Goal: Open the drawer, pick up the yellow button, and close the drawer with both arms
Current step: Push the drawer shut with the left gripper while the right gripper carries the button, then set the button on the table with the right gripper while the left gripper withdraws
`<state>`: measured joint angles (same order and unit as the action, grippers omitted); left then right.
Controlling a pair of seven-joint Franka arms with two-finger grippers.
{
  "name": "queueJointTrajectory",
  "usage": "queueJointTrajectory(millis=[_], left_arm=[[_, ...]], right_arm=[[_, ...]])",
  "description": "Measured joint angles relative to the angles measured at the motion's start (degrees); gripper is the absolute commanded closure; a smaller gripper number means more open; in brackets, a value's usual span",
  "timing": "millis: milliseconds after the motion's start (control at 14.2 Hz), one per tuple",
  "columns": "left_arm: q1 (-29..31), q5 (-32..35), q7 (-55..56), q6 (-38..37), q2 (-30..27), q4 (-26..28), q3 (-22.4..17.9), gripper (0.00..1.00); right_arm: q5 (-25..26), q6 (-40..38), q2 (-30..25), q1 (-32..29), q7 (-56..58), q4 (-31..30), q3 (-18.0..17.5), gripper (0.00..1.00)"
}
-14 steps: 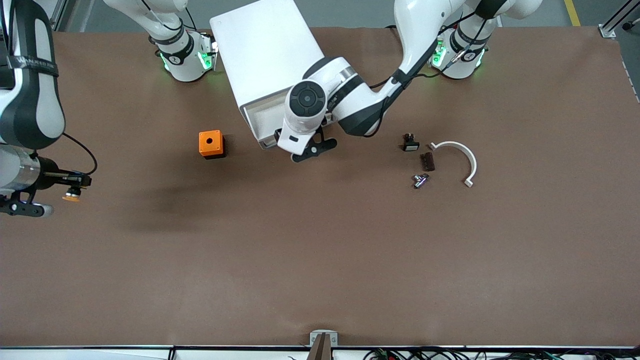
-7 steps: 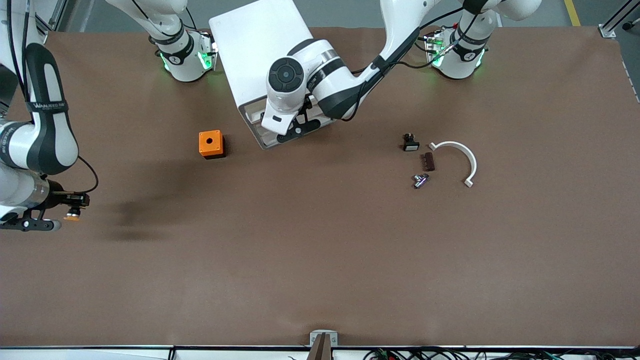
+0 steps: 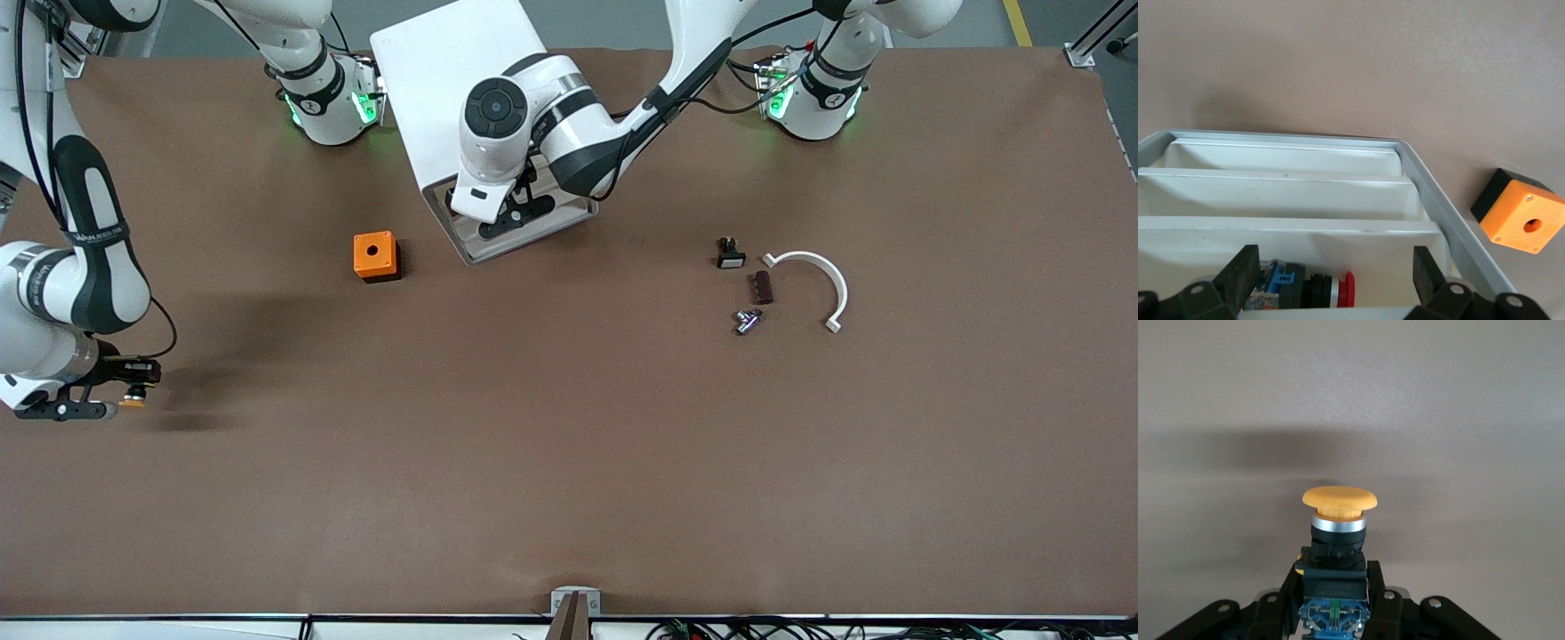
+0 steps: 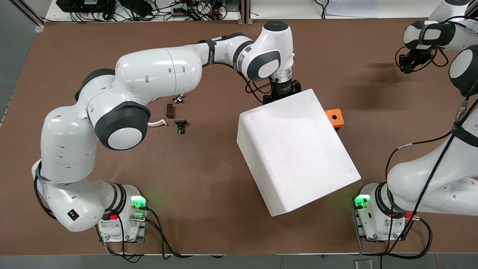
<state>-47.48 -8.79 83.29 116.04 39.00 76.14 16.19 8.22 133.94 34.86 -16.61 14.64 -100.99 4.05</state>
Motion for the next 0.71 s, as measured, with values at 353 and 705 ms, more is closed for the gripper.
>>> queueJointTrajectory(millis=[353, 705], left_arm=[[0.61, -0.19, -0.36, 2.25, -0.01, 0.14, 0.0, 0.0], [10.82, -0.24, -13.42, 2.88, -0.04, -0.36, -0.24, 0.0]], right_arm=[[0.0, 0.79, 2.58, -0.98, 0.26, 0.09, -0.01, 0.81], [0.0, 1.0, 3.09, -1.7, 0.3, 0.12, -0.16, 0.79]])
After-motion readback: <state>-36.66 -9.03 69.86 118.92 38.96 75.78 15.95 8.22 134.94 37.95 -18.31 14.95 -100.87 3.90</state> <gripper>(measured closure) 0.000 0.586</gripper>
